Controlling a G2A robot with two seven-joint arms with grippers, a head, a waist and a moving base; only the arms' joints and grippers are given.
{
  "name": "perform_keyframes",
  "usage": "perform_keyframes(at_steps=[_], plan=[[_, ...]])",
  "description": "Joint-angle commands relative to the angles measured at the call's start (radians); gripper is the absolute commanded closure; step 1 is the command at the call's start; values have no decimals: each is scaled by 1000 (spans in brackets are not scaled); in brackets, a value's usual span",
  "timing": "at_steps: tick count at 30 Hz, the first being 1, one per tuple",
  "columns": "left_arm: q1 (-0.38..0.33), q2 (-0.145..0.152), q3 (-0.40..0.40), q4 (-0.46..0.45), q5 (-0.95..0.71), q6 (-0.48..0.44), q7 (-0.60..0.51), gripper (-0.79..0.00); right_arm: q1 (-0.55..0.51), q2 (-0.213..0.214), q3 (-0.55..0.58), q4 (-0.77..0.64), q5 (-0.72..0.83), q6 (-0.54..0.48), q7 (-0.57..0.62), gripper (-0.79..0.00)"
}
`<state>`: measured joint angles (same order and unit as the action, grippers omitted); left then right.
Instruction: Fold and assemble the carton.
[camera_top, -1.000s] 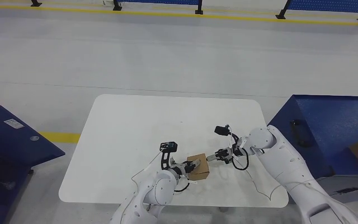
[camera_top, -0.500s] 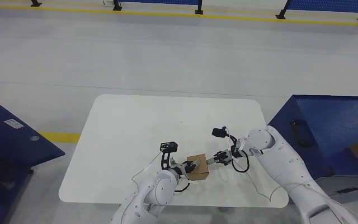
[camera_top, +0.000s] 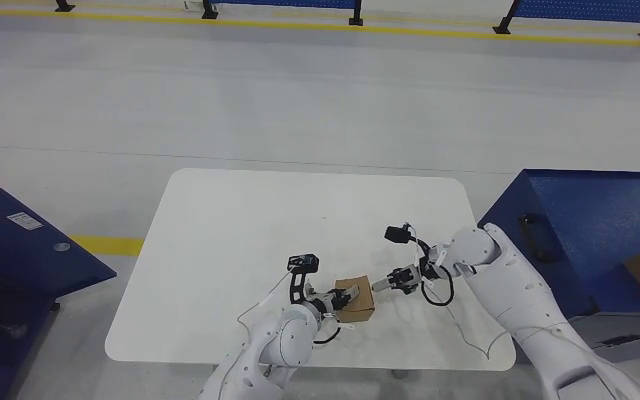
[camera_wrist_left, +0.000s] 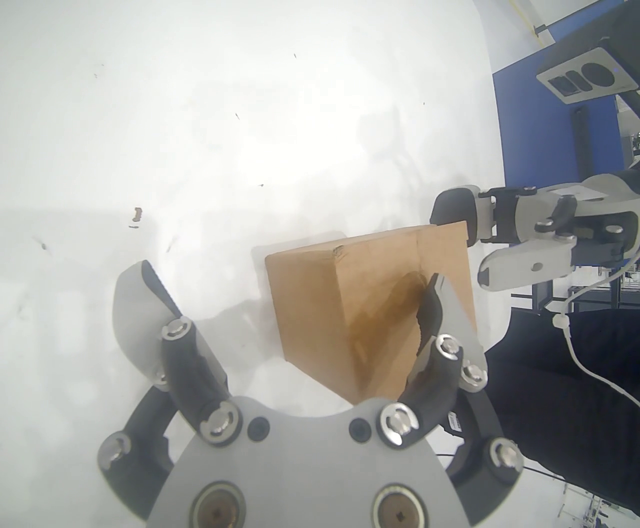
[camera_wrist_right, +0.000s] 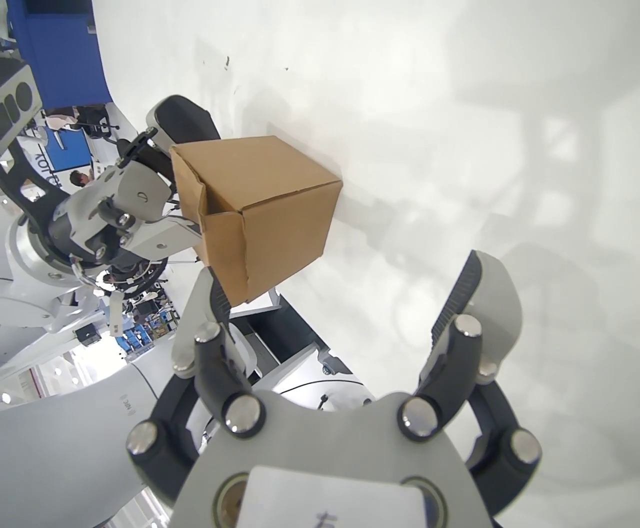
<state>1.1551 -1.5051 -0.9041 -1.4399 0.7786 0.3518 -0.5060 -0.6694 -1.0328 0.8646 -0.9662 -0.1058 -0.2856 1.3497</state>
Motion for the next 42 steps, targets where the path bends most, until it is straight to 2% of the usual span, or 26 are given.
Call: perform_keyframes(at_steps=[1,16,27,42], plan=[[0,-1,0,-2,0,1,1,-785,-6,0,-3,-9,1,-3,4,-785],[2,-4,-2,-1,7,0,1,-785,-8,-6,-29,-13,-16,-10,11,-785],[3,-6,-6,-4,10,-1,0,-785,-13,-3,-24,-22,37,-66,65,-785],[7,-7,-14,-9,18,-4,-10,-785,-7,-16,-64,-21,-7,-28,27,-785]])
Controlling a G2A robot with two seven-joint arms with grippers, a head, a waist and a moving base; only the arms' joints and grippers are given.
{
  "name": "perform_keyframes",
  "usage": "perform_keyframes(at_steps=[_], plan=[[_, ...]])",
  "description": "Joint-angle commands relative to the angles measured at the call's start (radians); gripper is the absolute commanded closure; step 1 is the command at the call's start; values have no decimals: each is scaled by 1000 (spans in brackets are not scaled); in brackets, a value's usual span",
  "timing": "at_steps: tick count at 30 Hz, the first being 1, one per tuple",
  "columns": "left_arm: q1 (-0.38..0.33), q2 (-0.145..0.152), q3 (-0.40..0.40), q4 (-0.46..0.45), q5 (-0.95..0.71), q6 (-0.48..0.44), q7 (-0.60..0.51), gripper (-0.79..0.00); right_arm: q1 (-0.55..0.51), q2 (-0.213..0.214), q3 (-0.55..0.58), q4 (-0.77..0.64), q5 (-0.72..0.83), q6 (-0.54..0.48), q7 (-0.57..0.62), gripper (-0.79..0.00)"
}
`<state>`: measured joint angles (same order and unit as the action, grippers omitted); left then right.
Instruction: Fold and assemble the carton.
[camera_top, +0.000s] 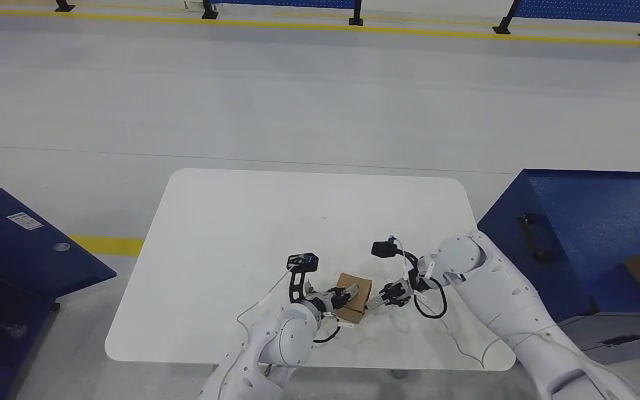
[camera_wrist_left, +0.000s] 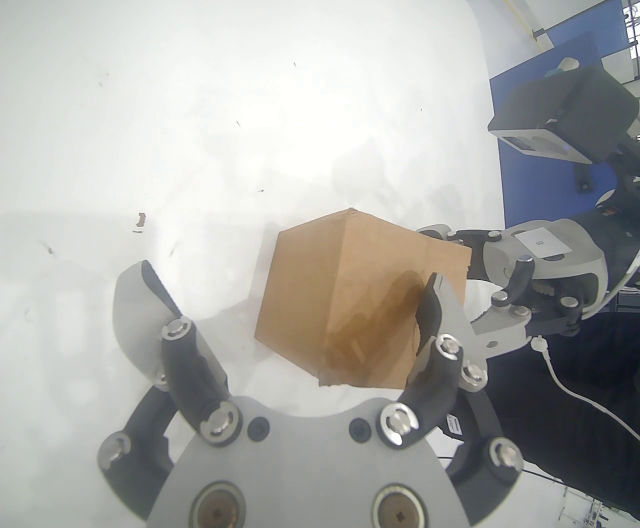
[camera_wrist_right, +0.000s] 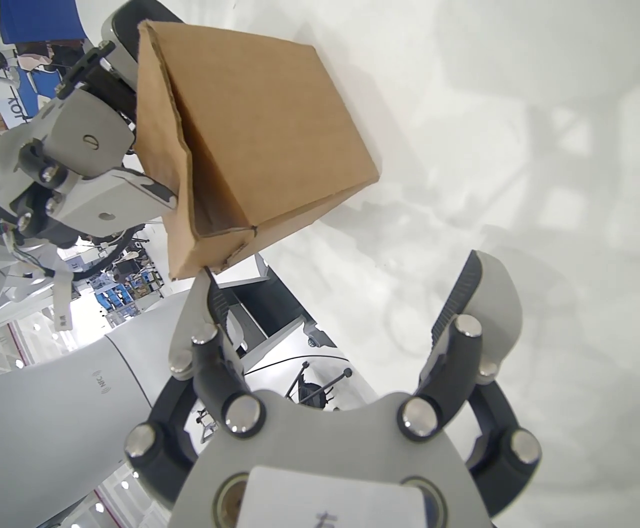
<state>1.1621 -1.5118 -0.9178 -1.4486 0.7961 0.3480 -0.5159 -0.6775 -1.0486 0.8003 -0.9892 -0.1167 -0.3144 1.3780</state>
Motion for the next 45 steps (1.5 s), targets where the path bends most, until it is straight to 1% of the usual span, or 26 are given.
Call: perform_keyframes(at_steps=[1,9,14,18,29,39,45], plan=[[1,0,0,0,1,0,0,-785,2,-1,0,5,5,4,-5,-785],[6,-1,-3,-1,1,-6,3,-785,6,0,9,18,16,1,-13,-785],[11,-1,-5,-5,7,-7,3,-785,8,10,41,26,49,-10,-5,-785],[16,-1,-6,-7,7,-7,4,-785,5,18,73,31,83,10,-17,-785],[23,-1,-8,-7,13,-8,4,-785,-15,13,38,3,9,77,-64,-785],[35,0,-12,-33,22,-11,4,-785,-11,16,58,11,20,81,-79,-785],[55,3,-32,-70,0,-44,45,-785,-24,22,69,-8,36,61,-54,-785]])
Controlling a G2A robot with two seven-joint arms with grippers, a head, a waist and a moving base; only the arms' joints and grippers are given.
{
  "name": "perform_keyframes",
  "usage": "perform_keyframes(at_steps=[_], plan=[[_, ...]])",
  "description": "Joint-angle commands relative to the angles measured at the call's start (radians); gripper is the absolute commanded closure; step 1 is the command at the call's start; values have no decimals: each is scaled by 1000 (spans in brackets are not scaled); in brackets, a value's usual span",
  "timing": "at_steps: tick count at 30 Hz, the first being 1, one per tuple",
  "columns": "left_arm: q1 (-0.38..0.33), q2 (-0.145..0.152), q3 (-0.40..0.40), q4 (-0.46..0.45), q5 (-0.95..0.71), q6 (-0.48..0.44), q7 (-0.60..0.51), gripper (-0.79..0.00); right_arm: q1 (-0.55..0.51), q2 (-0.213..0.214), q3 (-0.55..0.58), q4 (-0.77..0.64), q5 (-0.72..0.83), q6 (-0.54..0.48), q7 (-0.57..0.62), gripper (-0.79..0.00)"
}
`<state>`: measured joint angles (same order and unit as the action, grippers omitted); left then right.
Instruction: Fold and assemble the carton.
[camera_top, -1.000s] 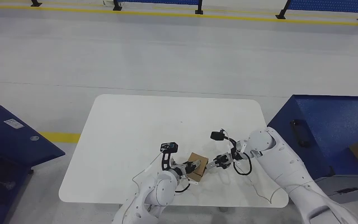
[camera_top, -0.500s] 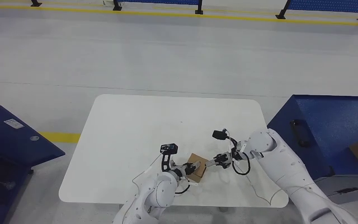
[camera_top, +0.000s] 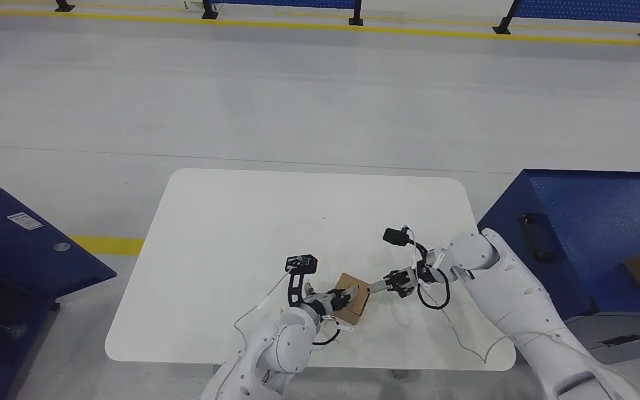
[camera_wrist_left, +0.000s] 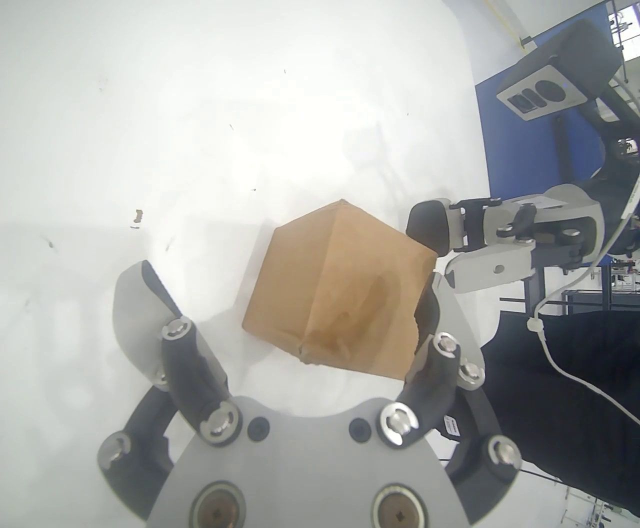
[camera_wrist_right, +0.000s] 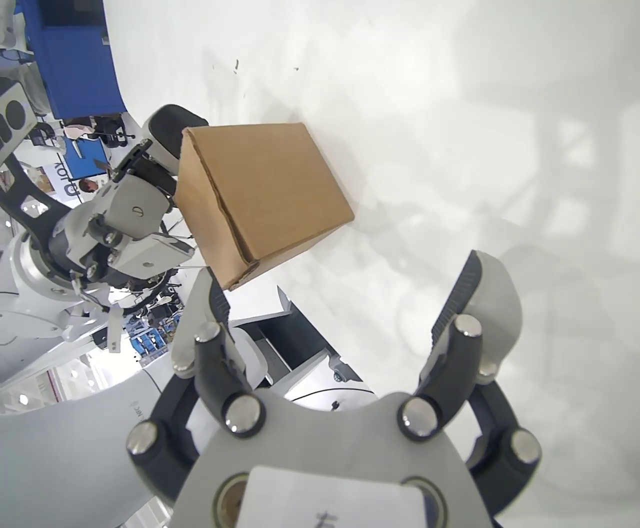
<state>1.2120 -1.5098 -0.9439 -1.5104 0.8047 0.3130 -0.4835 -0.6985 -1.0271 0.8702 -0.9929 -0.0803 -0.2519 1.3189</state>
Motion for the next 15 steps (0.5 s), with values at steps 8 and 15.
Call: perform_keyframes(at_steps=[8,15], plan=[[54,3,-27,-67,-58,-124,130,-785,-9,-7,-28,-10,-52,51,-41,-785],[57,4,-27,-69,-59,-132,133,-785,-2,3,33,1,43,11,-29,-785]])
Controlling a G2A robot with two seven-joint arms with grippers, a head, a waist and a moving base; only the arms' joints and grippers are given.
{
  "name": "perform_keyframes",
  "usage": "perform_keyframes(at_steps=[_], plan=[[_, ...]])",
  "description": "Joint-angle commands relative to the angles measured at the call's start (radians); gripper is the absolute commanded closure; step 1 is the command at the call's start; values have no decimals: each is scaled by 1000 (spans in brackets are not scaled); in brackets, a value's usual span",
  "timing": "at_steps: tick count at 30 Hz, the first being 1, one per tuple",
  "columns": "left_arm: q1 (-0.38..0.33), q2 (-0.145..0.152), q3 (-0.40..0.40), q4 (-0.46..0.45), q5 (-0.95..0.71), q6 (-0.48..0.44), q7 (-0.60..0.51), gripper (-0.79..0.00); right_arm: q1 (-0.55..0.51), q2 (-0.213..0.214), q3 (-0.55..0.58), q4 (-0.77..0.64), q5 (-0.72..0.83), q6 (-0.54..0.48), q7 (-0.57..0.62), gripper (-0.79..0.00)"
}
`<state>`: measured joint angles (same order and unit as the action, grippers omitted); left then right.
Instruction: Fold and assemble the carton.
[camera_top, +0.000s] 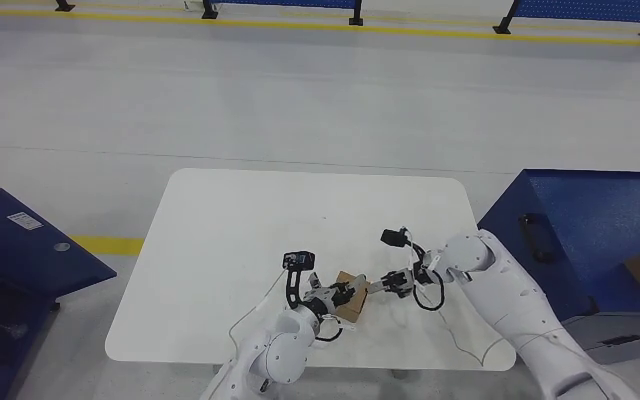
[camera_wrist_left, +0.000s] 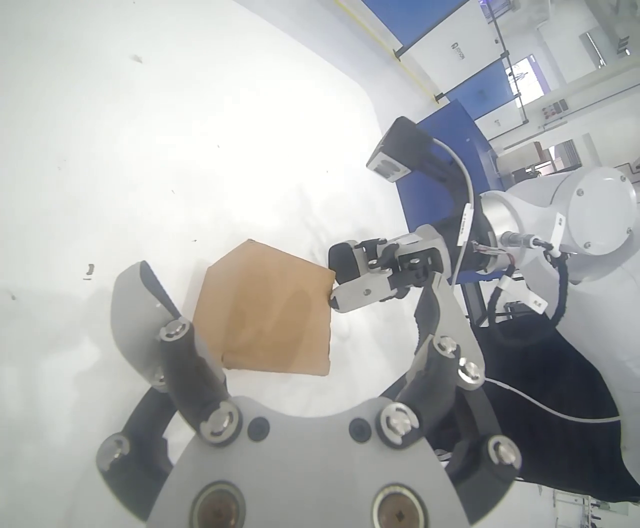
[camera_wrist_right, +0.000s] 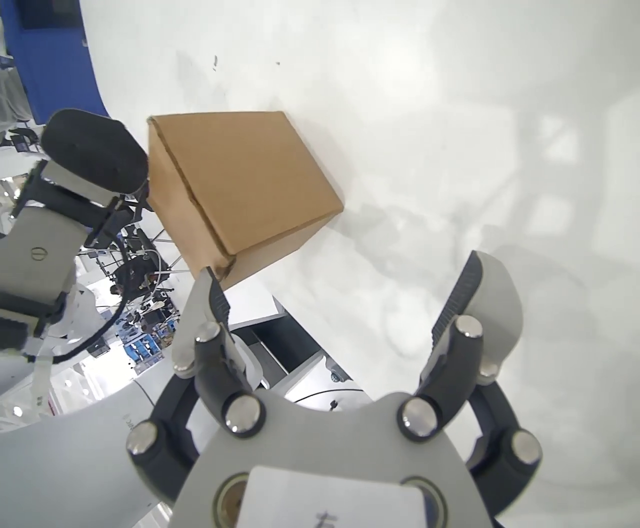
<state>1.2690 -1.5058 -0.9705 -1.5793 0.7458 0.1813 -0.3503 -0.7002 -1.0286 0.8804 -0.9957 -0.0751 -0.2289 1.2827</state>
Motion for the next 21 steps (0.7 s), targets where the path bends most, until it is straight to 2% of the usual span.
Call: perform_keyframes(at_steps=[1,3,13,15,18,21], plan=[[0,0,0,0,0,0,0,-785,2,10,47,12,69,-17,16,-785],[0,0,0,0,0,0,0,-785,5,22,91,27,107,-17,20,-785],[0,0,0,0,0,0,0,-785,5,22,91,27,107,-17,20,-785],[7,1,7,-10,14,-12,13,-785,-5,22,107,35,156,4,1,-785],[51,6,50,-46,151,-31,99,-785,-7,23,139,67,225,34,-32,-785],[103,8,114,-65,307,-5,204,-785,-7,19,154,98,296,61,-32,-785]])
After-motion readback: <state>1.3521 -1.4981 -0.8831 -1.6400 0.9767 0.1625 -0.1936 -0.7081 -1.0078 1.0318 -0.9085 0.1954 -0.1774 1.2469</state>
